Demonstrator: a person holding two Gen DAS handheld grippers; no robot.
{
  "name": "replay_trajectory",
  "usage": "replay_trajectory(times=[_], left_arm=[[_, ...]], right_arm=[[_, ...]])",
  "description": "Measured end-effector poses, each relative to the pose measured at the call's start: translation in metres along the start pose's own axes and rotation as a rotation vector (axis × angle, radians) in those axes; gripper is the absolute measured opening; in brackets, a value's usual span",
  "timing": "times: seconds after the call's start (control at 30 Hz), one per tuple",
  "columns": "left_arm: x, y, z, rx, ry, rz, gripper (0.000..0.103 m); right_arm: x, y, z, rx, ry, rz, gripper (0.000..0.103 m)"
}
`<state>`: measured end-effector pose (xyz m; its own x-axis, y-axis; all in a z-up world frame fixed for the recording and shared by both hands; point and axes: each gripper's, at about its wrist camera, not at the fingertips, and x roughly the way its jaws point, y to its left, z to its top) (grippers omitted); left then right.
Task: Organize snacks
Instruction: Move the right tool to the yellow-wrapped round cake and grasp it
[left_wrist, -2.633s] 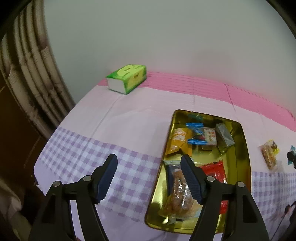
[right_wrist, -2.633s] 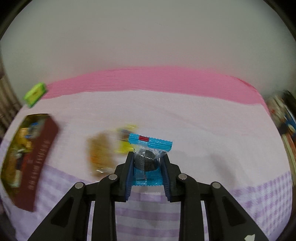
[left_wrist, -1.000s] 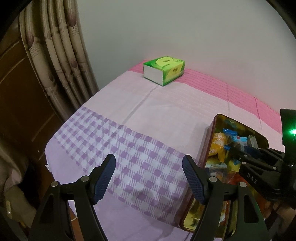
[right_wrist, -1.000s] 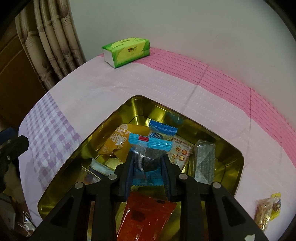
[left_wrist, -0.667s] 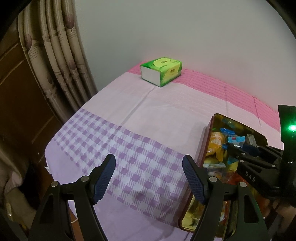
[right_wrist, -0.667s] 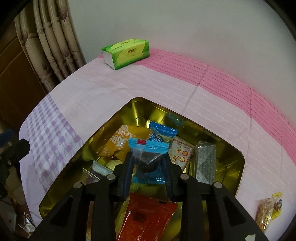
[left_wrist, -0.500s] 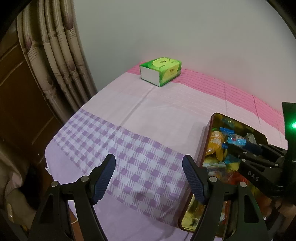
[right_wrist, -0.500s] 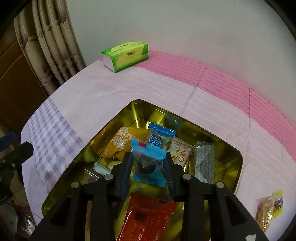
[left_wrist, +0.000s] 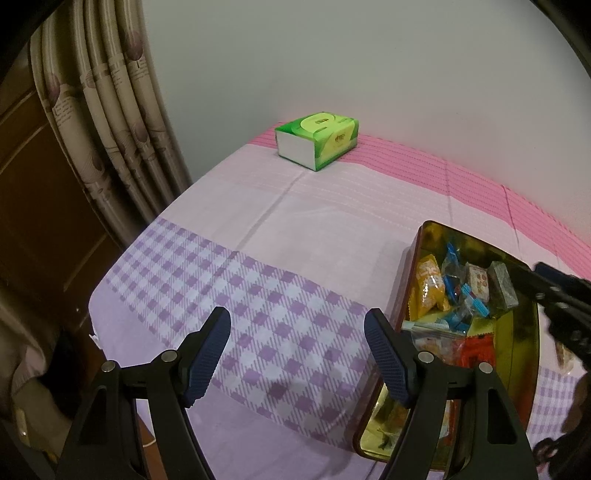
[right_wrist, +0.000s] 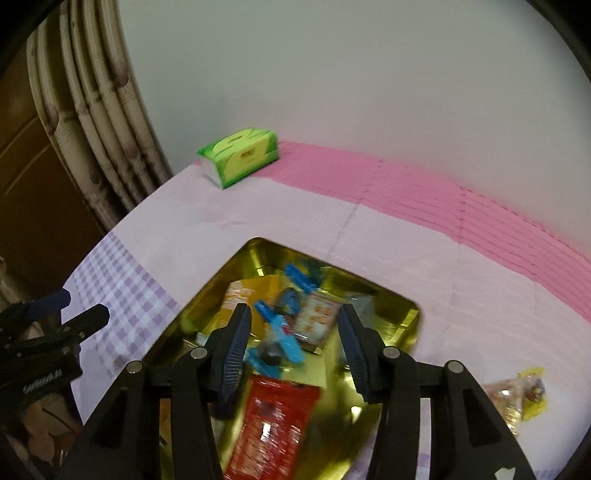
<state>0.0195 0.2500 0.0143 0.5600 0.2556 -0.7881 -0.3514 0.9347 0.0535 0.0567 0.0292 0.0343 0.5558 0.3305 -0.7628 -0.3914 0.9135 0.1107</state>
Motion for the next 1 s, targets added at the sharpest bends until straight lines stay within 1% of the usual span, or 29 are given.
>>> replay_trajectory(times=[0.13,0.3,0.33,0.47,0.57,0.7,0.87,0.93,1.0], left_arm=[[-0.001,-0.003,-0.001,0.012,-0.002,0.002,0.075],[-0.001,-0.005,-0.002,0.017,0.0,0.001,0.075],[-0.001,-0.006,-0.002,0.021,-0.002,0.004,0.075],[-0.001,-0.007,-0.003,0.022,-0.002,0.01,0.075],[0.002,-0.009,-0.005,0.037,0.005,0.021,0.075],[0.005,-0.012,-0.006,0.058,0.004,0.04,0.075],[0.008,-0.012,-0.006,0.054,0.003,0.046,0.075],[0.01,-0.011,-0.006,0.048,0.007,0.049,0.075],[0.012,-0.011,-0.006,0.046,0.012,0.056,0.075]], right_arm=[[-0.018,-0.037,-0.008,0.04,-0.011,-0.062,0.047],[-0.033,-0.105,-0.022,0.111,0.003,-0.184,0.047],[-0.035,-0.123,-0.026,0.129,0.01,-0.221,0.047],[-0.036,-0.171,-0.039,0.184,0.04,-0.295,0.047],[-0.03,-0.197,-0.05,0.206,0.075,-0.321,0.047],[-0.015,-0.218,-0.063,0.231,0.12,-0.314,0.047],[0.002,-0.22,-0.073,0.209,0.152,-0.282,0.047],[0.005,-0.22,-0.077,0.194,0.158,-0.283,0.046],[0.009,-0.217,-0.079,0.177,0.159,-0.283,0.039]])
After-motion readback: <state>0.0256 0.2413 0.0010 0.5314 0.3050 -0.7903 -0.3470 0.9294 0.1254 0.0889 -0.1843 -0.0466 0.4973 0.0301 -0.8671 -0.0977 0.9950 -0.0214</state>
